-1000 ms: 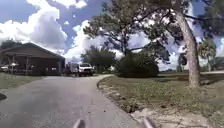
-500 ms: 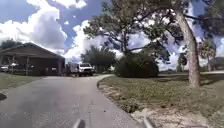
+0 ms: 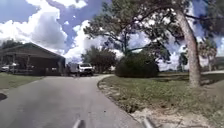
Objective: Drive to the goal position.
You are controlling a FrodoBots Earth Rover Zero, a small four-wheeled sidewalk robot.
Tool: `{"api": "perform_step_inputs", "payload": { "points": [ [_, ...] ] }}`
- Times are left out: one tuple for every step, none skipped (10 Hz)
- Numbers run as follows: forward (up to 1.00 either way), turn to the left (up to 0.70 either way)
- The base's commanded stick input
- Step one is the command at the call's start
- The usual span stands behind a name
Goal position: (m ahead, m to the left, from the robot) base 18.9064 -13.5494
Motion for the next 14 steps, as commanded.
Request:
{"api": "perform_step_inputs", "payload": {
  "points": [
    [0.0,0.7],
    [0.0,0.7],
    [0.0,0.56],
    [0.0,0.21],
    [0.0,0.0],
    [0.0,0.0],
    [0.0,0.15],
    [0.0,0.4],
    [0.0,0.67],
    [0.0,0.7],
    [0.0,0.0],
    [0.14,0.0],
    [0.7,0.0],
    [0.7,0.0]
  ]
}}
